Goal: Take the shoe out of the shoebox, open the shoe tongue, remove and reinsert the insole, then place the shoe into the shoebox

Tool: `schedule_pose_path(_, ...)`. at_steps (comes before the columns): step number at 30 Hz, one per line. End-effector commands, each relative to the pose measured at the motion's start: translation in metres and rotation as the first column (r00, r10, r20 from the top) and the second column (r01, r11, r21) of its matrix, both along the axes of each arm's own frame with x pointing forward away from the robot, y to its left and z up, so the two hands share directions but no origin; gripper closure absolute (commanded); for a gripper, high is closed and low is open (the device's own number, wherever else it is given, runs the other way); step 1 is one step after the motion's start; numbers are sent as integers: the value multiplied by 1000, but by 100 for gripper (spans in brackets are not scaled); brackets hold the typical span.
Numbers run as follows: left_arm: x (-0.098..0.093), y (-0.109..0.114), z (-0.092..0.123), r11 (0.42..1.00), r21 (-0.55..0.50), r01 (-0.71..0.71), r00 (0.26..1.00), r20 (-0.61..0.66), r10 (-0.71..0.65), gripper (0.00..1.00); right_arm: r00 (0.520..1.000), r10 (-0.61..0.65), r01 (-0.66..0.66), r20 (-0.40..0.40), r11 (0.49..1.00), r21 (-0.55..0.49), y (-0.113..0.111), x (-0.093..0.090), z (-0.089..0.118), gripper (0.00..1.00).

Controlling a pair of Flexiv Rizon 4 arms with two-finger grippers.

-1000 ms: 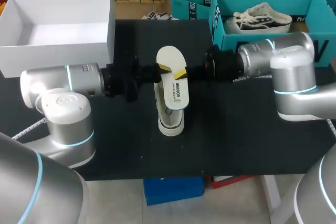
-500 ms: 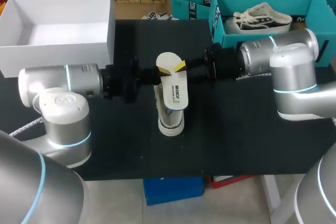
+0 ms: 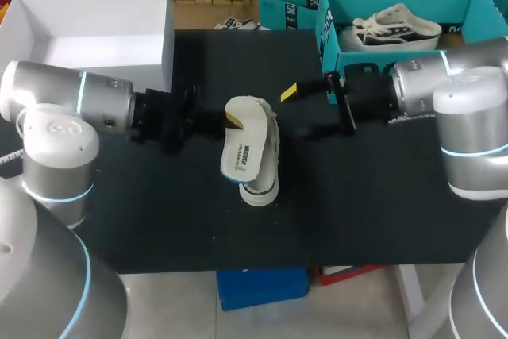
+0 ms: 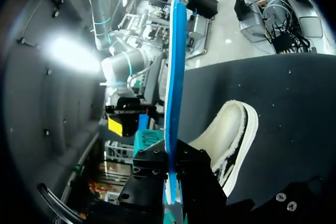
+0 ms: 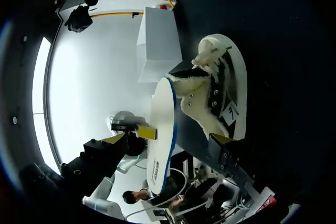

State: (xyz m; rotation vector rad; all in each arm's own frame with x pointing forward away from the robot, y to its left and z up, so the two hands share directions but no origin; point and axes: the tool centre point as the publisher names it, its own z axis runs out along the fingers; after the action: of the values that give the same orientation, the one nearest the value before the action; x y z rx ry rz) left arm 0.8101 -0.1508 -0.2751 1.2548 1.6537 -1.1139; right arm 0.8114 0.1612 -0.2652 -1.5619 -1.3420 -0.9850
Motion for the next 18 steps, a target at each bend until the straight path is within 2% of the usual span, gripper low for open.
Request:
schedule_pose_path(1,-21,20,6,995,74,60,998,-15,-59,100,995,-100,101,27,992,-72,-17,-21,14,0)
schedule_pose_path(8,-53,26,-1,984,112,140,990,-33,-137,100,986,-163,167,35,976,-137,-42,-46,24,0)
schedule_pose_path(18,-77,21,-6,967,145,211,977,-54,-205,100,965,-252,260,65,944,-204,-70,-82,45,0)
